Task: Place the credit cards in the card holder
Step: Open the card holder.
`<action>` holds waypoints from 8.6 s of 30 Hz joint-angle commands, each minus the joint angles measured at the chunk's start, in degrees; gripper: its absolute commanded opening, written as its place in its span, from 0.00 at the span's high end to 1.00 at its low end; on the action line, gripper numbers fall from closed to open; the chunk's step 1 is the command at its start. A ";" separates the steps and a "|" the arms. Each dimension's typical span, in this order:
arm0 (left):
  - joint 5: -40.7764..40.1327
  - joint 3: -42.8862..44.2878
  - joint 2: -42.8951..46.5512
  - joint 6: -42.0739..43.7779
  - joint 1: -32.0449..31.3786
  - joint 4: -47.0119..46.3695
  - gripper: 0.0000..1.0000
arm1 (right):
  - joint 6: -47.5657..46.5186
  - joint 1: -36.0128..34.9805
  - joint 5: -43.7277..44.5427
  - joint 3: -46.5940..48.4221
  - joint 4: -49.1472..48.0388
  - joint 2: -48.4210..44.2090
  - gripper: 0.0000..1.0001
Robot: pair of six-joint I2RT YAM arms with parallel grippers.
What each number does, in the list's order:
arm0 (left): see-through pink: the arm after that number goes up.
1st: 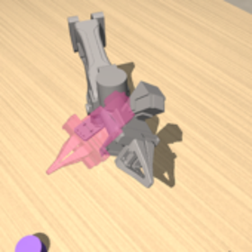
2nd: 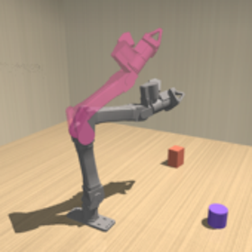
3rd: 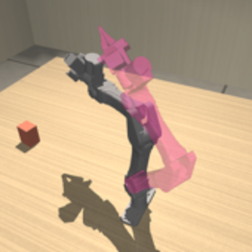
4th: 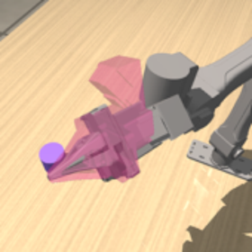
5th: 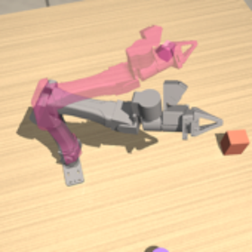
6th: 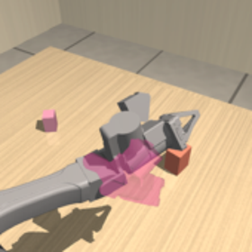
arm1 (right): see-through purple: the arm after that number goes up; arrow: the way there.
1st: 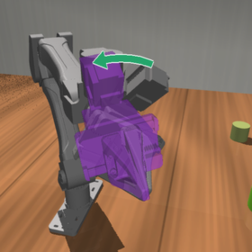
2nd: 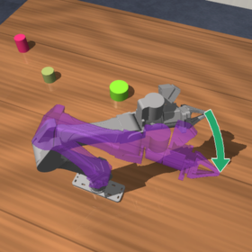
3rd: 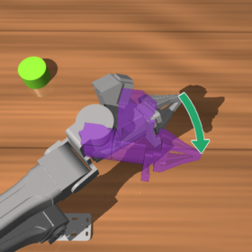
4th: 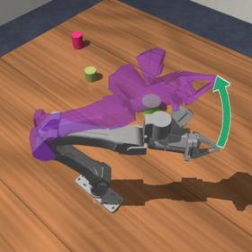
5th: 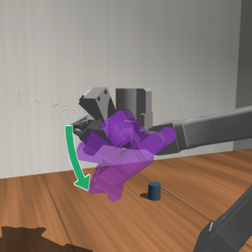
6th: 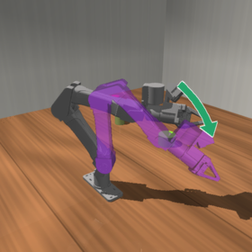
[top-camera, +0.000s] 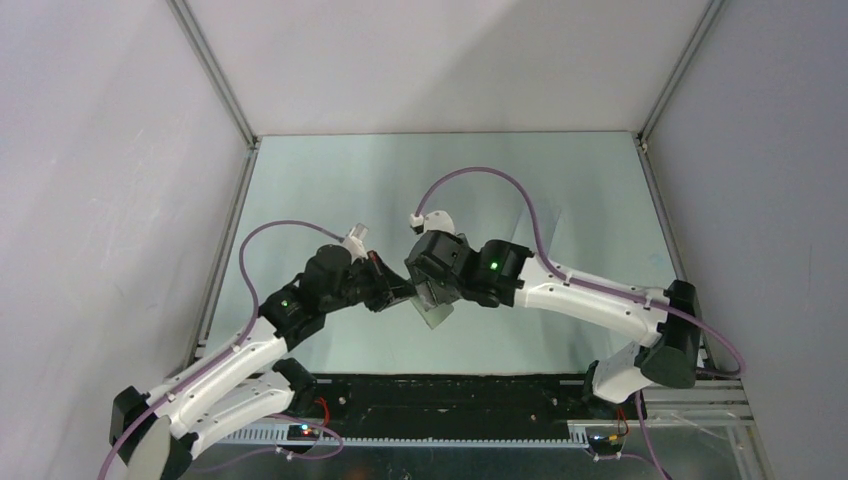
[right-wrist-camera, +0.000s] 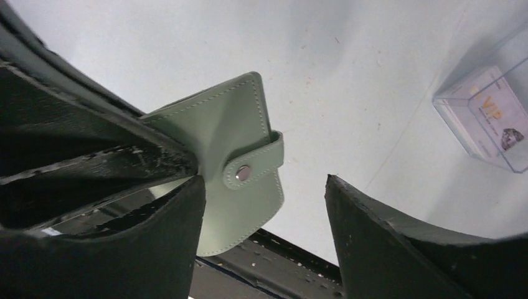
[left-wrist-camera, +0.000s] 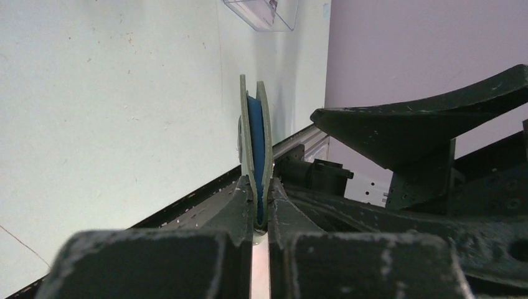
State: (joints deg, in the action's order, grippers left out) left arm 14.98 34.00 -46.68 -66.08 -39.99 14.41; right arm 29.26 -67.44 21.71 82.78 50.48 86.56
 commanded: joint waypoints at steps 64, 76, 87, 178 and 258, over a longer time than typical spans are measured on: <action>14.63 1.33 10.32 9.37 -3.02 -1.43 1.00 | -4.48 19.12 -50.74 -22.03 -14.71 -17.88 1.00; -3.95 0.44 13.20 16.21 -2.85 -1.08 0.02 | -4.89 25.28 -60.79 -21.89 -15.83 -27.89 1.00; 5.27 4.28 13.83 41.49 -2.85 -1.36 0.00 | -13.77 25.67 -74.65 -17.57 -8.98 -26.04 1.00; 9.73 14.27 1.22 34.21 -12.51 -17.61 1.00 | -4.89 36.26 -83.52 -14.86 -24.91 -19.07 0.38; 15.31 3.65 -1.85 20.41 5.37 -25.76 0.07 | 17.49 46.91 -88.97 -14.86 -32.58 -14.84 1.00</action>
State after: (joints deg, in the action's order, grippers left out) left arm 29.17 37.15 -47.99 -45.28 -34.39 -6.61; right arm 46.72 -20.67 -65.28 65.65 19.09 73.91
